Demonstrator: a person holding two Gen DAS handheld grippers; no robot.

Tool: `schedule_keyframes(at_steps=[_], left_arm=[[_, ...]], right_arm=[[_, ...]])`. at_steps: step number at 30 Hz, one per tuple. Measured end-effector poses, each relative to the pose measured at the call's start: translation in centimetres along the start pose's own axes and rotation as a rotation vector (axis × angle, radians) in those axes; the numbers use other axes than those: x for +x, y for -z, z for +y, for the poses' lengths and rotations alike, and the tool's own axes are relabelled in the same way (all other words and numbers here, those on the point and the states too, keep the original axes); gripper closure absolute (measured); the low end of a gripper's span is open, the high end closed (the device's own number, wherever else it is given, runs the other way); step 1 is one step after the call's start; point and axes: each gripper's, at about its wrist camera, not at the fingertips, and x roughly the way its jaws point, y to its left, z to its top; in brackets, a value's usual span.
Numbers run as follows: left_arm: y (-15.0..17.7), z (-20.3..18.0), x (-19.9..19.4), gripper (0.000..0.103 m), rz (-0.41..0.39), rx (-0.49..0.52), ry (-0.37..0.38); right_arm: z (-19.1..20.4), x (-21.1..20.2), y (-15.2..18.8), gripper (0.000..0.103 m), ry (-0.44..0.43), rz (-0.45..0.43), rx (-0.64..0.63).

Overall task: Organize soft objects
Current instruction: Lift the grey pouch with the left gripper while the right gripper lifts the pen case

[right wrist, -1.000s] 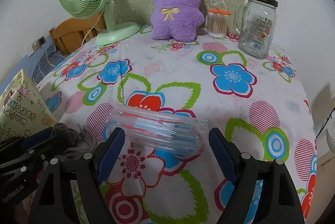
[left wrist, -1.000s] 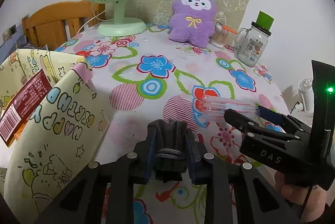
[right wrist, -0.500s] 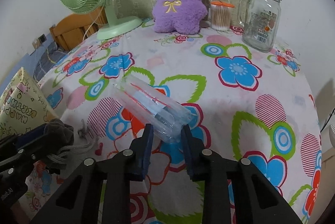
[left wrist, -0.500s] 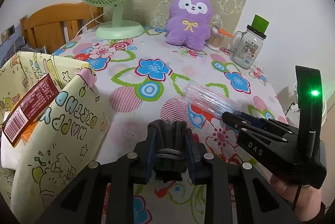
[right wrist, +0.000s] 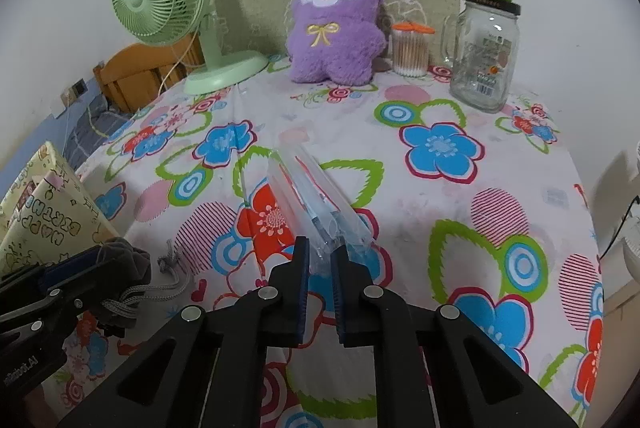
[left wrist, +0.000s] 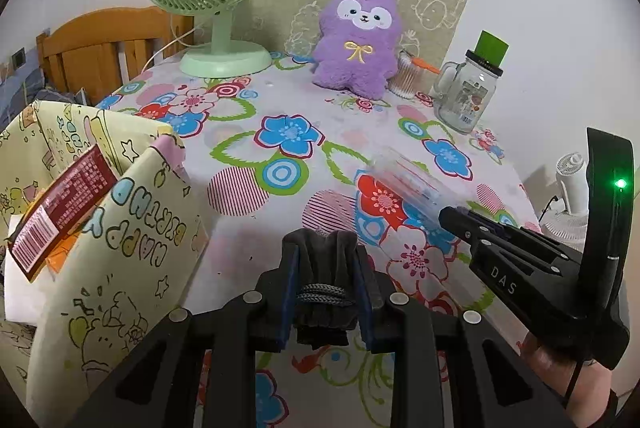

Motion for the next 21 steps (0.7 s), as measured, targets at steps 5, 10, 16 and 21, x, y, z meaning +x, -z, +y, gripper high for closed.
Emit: schedule_keyframes(at_steps=[5,10,16,21], left_arm=[[-0.2,0.0,-0.9,0.078,-0.018,0.002,0.002],[-0.2,0.0,-2.1,0.078,-0.033,0.006,0.006],[-0.1,-0.3,-3.5,0.078,-0.046,0.015,0.018],[0.1,0.0,-4.6,0.078,-0.059,0.014,0.020]], right_arm=[[0.3,-0.8,0.1,0.090,0.001,-0.021,0.013],[0.8,-2.1,0.2,0.090,0.005,-0.043,0.029],[1.5,-4.9,0.0,0.090,0.017,-0.095,0.046],[2.1,-6.9,-0.2,0.090,0.026,-0.117,0.048]])
